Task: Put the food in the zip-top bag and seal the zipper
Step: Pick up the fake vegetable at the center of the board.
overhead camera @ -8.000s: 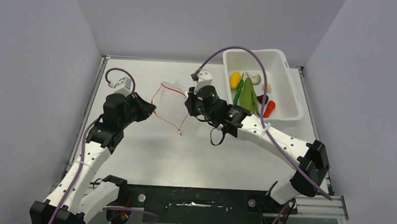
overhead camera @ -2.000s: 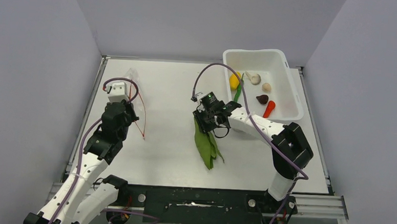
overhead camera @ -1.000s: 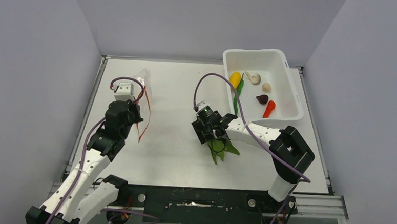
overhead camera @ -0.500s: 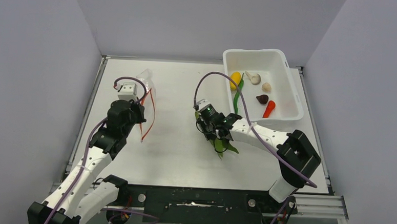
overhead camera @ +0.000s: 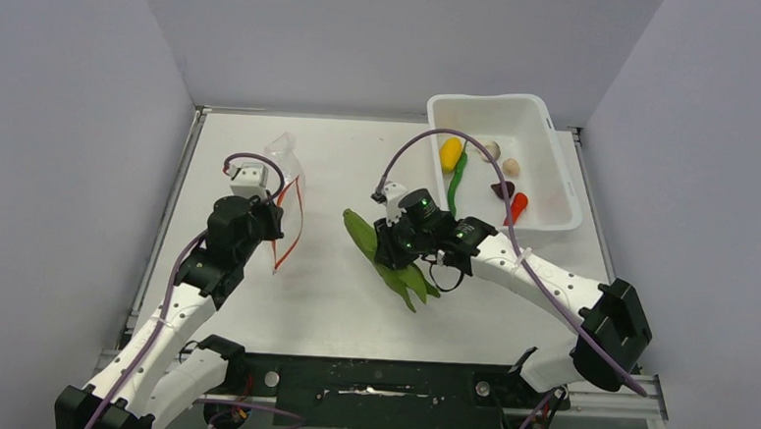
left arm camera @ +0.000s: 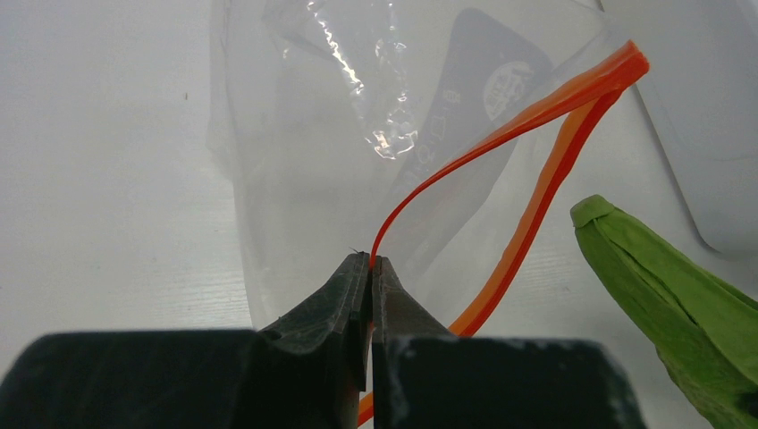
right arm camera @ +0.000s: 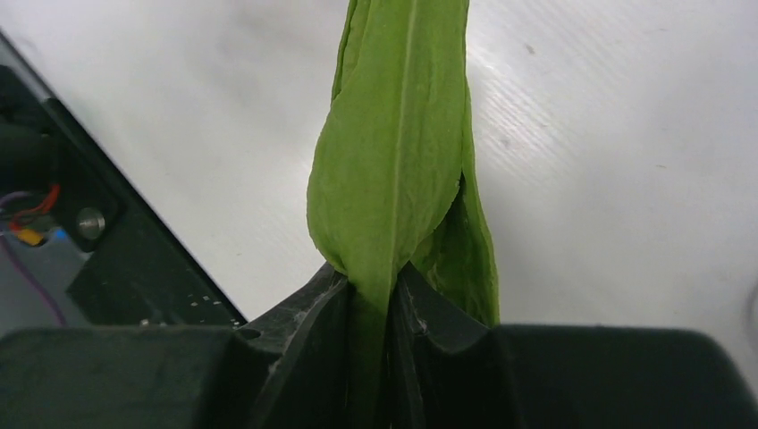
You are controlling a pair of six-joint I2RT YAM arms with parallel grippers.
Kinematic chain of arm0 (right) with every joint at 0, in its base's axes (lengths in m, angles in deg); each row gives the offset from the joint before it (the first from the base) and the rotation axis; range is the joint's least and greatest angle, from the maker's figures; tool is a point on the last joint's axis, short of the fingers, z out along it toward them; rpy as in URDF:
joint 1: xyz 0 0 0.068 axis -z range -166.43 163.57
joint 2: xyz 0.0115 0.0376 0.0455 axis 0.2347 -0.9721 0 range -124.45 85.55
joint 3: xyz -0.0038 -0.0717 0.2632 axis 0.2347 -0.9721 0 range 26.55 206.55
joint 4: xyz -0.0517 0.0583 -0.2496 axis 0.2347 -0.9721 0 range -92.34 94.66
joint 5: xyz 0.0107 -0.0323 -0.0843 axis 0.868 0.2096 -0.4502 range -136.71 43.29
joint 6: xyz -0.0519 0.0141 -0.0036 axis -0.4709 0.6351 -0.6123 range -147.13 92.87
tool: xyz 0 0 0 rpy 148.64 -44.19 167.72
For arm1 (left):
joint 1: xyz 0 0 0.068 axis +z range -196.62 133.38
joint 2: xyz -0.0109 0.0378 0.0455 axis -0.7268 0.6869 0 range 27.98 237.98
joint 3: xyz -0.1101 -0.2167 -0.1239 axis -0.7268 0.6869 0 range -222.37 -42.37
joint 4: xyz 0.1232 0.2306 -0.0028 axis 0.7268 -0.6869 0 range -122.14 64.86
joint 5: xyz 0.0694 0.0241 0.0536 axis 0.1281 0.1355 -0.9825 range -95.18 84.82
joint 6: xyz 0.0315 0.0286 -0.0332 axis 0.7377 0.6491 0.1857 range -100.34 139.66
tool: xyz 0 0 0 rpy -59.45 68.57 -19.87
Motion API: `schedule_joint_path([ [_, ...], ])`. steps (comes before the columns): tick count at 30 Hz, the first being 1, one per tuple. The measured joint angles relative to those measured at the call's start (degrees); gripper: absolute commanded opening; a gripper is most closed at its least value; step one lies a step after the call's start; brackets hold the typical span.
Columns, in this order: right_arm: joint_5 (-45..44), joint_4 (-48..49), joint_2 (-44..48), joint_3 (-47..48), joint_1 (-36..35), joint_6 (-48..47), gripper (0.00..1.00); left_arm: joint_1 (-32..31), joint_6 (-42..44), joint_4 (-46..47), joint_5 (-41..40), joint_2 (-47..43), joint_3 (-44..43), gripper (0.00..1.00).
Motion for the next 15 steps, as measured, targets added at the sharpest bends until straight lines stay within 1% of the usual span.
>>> schedule_joint_path([
  [8, 13.64, 2.78, 1.09, -0.02, -0.68, 4.02, 0.15, 0.02, -0.02, 0.63, 1.53, 0.04, 0.02, 0.00],
  [15, 20.17, 5.73, 1.09, -0.02, -2.54, 7.06, 0.16, 0.02, -0.02, 1.27, 2.80, 0.59, 0.02, 0.00],
])
